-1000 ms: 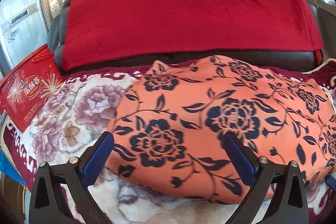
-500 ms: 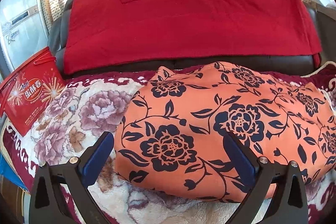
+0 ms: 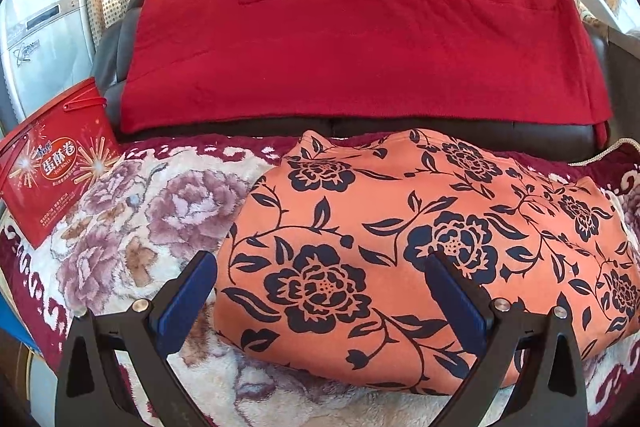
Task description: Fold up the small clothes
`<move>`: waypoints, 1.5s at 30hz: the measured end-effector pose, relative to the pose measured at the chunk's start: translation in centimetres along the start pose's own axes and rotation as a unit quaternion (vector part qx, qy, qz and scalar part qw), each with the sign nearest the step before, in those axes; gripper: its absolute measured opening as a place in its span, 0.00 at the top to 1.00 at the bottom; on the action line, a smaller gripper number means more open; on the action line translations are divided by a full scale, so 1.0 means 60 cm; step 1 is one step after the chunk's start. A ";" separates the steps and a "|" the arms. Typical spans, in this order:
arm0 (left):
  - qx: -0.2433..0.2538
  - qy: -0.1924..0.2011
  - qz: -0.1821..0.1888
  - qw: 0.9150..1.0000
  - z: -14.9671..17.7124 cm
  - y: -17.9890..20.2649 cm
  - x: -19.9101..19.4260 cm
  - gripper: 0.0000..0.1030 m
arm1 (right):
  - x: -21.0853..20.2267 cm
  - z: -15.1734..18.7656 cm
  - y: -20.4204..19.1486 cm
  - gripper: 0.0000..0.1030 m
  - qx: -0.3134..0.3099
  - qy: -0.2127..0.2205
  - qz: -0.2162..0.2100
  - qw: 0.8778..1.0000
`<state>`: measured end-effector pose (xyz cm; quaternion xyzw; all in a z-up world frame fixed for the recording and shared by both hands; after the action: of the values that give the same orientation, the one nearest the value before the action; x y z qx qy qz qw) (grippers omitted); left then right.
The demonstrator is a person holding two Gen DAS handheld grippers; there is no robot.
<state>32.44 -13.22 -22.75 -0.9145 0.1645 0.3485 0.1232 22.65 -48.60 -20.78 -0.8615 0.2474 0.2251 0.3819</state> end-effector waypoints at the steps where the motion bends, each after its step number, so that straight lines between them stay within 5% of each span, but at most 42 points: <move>1: 0.001 -0.001 0.000 1.000 0.000 0.003 0.002 0.00 | 0.015 -0.006 -0.013 0.36 -0.008 -0.004 -0.005 1.000; 9: 0.022 -0.010 -0.001 1.000 -0.004 0.037 0.020 0.00 | 0.129 -0.058 -0.049 0.36 0.006 -0.058 -0.026 0.998; 16: 0.058 -0.028 -0.002 0.998 0.000 0.069 0.047 0.00 | 0.225 -0.053 -0.004 0.37 0.057 -0.115 -0.009 0.992; 18: 0.073 -0.060 0.003 0.996 0.011 0.081 0.070 0.00 | 0.217 -0.056 -0.005 0.37 0.065 -0.114 -0.018 0.991; 23: 0.047 -0.069 0.021 0.996 0.008 0.079 0.073 0.00 | 0.166 -0.044 -0.009 0.37 0.069 -0.110 -0.046 0.990; 31: 0.045 -0.001 -0.004 0.999 0.004 0.069 0.018 0.00 | 0.036 0.014 -0.034 0.37 0.011 -0.100 -0.076 0.992; 36: 0.051 -0.058 -0.011 0.997 0.038 0.076 0.050 0.00 | 0.016 0.065 -0.025 0.39 -0.009 -0.129 -0.067 0.989; 40: 0.061 -0.024 -0.018 0.998 0.032 0.083 0.022 0.00 | 0.047 0.102 -0.009 0.56 -0.030 -0.184 -0.025 0.982; 45: 0.064 0.032 -0.028 0.997 0.021 0.089 -0.019 0.00 | 0.028 0.087 -0.005 0.57 -0.017 -0.158 -0.046 0.986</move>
<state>28.82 -17.46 -23.49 -0.9197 0.1648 0.3042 0.1857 23.12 -44.84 -24.73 -0.8319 0.1404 0.3454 0.4110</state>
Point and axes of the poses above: each gripper's, at about its wrist camera, not at the fingertips, and x roughly the way its jaws point, y to its right, z to its underside, the point moved 4 cm from there along x, roughly the way its jaws point, and after that the axes turned 7 degrees about x, right-handed, at the moved point
